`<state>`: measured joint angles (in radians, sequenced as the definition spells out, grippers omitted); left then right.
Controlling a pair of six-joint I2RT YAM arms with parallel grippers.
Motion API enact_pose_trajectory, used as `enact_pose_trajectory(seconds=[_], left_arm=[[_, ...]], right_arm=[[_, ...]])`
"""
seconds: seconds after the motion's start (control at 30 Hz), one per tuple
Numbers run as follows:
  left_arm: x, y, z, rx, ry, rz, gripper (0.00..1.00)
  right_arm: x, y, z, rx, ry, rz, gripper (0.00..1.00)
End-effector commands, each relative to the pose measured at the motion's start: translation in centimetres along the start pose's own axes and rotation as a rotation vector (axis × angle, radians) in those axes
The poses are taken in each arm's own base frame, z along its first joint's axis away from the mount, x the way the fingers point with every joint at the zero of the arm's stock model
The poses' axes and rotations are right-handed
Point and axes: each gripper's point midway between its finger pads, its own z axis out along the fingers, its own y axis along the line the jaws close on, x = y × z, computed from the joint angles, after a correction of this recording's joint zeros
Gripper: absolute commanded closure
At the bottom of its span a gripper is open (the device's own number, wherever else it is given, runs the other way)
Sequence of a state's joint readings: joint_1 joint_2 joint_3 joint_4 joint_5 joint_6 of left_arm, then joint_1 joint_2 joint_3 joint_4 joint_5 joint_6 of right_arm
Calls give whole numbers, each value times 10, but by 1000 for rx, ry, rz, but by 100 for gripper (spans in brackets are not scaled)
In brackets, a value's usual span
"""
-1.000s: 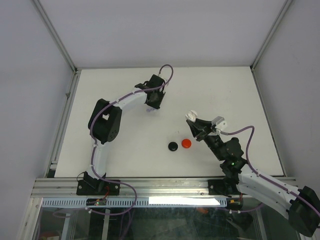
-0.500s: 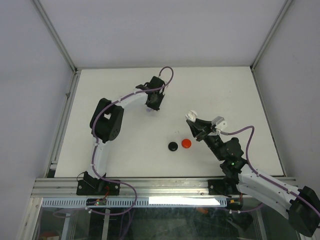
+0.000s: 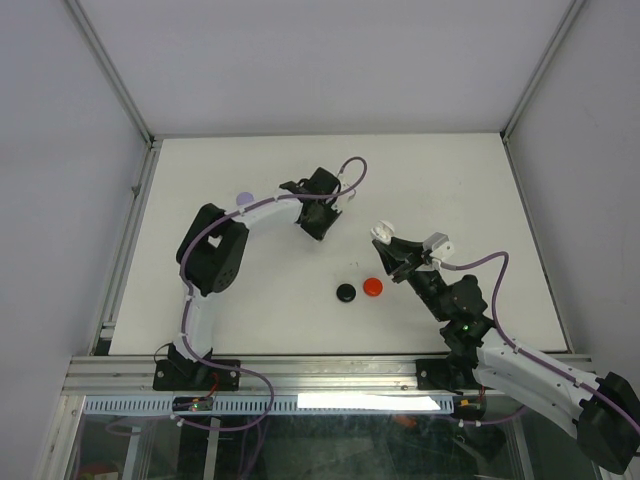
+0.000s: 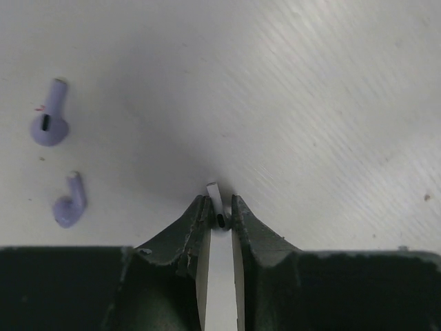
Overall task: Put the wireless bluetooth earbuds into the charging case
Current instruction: Move the earbud to the center of the board.
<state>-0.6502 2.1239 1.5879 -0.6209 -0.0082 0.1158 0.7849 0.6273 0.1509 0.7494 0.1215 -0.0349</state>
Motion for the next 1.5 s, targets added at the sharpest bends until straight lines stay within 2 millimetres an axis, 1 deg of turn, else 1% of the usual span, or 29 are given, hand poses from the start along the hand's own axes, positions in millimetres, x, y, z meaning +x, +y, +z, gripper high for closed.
enact_pose_trajectory(seconds=[0.0, 0.07, 0.13, 0.2, 0.33, 0.47, 0.57, 0.67, 0.8, 0.93, 1.07, 1.17, 1.33, 1.4, 1.47], left_arm=[[46, -38, -19, 131, 134, 122, 82], [55, -38, -23, 117, 154, 125, 78], [64, -33, -27, 85, 168, 114, 75], [70, -28, -30, 49, 179, 98, 71], [72, -20, -31, -16, 172, 56, 64], [66, -10, -32, -88, 142, 13, 60], [60, 0, -31, -139, 117, -21, 59], [52, 5, -30, -163, 86, -63, 58], [53, 12, -29, -195, 87, -87, 56], [55, 11, -33, -190, 85, -94, 57], [49, -3, -42, -96, 60, -54, 55], [43, -9, -49, -38, 40, 25, 50], [26, -11, -59, 8, -2, 187, 41], [19, -6, -58, -18, -3, 192, 41], [14, -5, -55, -26, 3, 168, 41]], right_arm=[[-19, 2, 2, -10, -65, 17, 100], [-20, 2, 2, -11, -68, 17, 100], [-21, 2, 2, -10, -70, 18, 100], [-21, 2, 2, -10, -70, 18, 100], [-21, 3, 2, -13, -69, 19, 100], [-20, 3, 2, -15, -67, 18, 100], [-21, 3, 2, -13, -69, 19, 100], [-19, 3, 1, -13, -64, 19, 100], [-19, 3, 1, -13, -63, 19, 100], [-18, 2, 1, -10, -62, 18, 100], [-17, 2, 0, -11, -62, 19, 100], [-18, 2, -1, -11, -65, 21, 100], [-19, 1, -3, -7, -70, 22, 100], [-19, 1, -3, -7, -71, 25, 100], [-20, 1, -3, -6, -73, 26, 100]])
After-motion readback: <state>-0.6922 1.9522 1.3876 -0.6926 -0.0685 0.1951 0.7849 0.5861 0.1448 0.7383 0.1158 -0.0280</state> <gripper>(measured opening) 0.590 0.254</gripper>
